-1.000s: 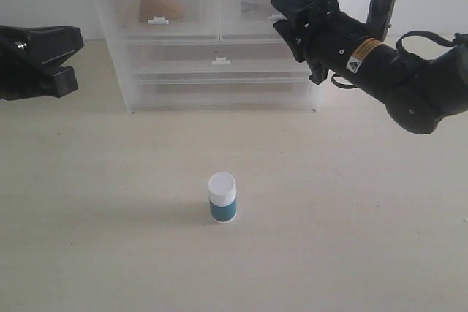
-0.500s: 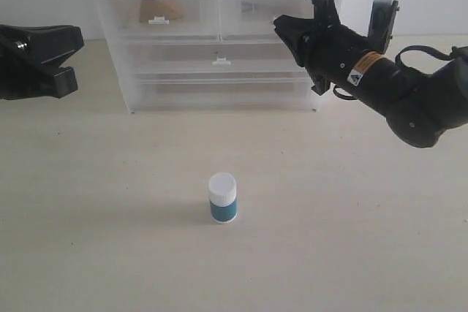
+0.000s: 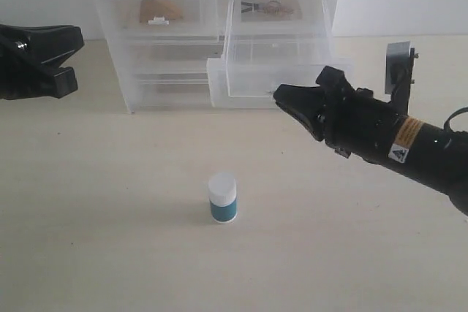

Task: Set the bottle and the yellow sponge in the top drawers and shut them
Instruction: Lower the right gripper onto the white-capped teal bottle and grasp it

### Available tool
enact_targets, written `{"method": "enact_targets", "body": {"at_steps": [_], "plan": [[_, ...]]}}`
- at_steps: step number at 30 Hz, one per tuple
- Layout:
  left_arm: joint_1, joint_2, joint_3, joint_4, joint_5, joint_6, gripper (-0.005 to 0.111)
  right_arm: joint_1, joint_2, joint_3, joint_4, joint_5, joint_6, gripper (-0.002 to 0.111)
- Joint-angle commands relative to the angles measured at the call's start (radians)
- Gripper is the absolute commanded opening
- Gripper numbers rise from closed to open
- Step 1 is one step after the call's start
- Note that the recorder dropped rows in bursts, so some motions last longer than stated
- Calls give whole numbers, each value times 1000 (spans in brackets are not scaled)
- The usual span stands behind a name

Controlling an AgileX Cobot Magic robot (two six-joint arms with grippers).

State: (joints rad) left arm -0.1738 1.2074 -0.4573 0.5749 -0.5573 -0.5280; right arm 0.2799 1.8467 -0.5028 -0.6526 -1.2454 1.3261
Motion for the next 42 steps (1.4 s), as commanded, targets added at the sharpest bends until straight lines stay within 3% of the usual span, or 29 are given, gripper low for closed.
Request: {"method": "enact_targets", "body": {"at_steps": [1,4,6,9,13,19,23,26,29,32,38,42], "plan": [[1,0,6,-10,-14,6,4,-2,-23,12,-111,118,-20,21],[1,0,6,-10,-14,6,4,-2,-23,12,-205,133,-86,50],[1,0,6,-10,-14,6,4,-2,-23,12,-404,96,-242,71],[1,0,6,-10,-14,6,4,0,-23,12,-479,130,-386,84],[1,0,6,-10,-14,6,4,98,-21,-3,-355,323,-623,88],[1,0,6,-10,-14,6,4,284,-20,-120,-291,615,-722,88],[1,0,6,-10,-14,6,4,340,-7,-201,-217,783,-780,87],[1,0,6,-10,-11,6,4,340,30,-230,-231,746,-780,77],[1,0,6,-10,-9,6,4,340,48,-237,-245,712,-776,47],[1,0,6,-10,5,6,4,348,25,-237,-307,782,-658,0],[3,0,6,-44,10,14,4,445,-242,-205,-789,764,-161,2],[3,0,6,-44,12,21,4,523,-519,-212,-928,995,-32,2]]}}
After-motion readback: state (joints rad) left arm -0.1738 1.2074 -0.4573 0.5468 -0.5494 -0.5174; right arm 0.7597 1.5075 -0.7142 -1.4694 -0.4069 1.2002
